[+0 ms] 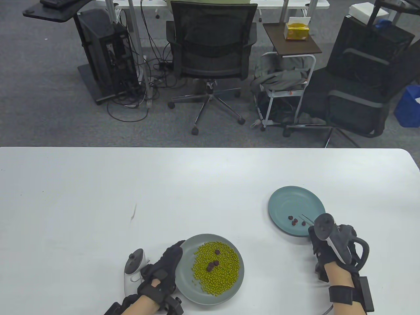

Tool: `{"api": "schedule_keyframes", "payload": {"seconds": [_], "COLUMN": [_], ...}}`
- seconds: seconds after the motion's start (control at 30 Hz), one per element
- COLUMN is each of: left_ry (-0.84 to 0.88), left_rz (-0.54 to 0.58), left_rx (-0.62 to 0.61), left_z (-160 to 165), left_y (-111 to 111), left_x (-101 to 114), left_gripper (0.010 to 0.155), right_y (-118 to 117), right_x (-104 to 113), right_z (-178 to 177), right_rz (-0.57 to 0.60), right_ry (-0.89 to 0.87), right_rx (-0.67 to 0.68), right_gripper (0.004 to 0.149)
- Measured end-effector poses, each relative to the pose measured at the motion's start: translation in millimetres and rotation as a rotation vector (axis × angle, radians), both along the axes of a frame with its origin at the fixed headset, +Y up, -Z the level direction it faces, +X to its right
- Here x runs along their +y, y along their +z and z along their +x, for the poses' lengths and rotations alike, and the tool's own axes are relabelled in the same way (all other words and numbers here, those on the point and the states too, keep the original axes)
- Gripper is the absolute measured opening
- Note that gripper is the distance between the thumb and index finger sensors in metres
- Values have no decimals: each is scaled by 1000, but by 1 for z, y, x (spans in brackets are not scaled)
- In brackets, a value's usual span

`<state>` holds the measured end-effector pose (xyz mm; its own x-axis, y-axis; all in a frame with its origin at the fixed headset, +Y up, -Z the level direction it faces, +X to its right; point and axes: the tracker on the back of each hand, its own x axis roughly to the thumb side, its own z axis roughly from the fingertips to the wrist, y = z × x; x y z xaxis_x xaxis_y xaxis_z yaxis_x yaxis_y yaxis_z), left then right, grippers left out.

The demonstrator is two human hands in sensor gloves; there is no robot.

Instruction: Pick cranberries with tweezers into plate

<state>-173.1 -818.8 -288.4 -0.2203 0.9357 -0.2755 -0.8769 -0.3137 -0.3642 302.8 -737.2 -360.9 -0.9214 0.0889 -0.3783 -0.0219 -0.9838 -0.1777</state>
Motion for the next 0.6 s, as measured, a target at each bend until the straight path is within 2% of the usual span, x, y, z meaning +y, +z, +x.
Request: {"api": "schedule_keyframes", "payload": {"seconds": [0.17,0.3,0.43,0.6], "left_ry": [5,9,13,14], "left_rz": [2,7,5,5], "left_rx": [6,11,10,9], "left_z": [-1,-2,-2,-2], "left_y": [0,-1,-1,-1], "left_x": [1,2,3,2], "left_gripper": [62,62,62,62], "right_y": [11,24,41,63], "right_x": [19,32,42,42], "right_z": [-14,-40,-83,-132], "right_rz": [131,211,299,330], "right_ry": [-70,-80,-57,18], "right_rx": [87,207,391,623], "right_gripper": [49,49,49,49]}}
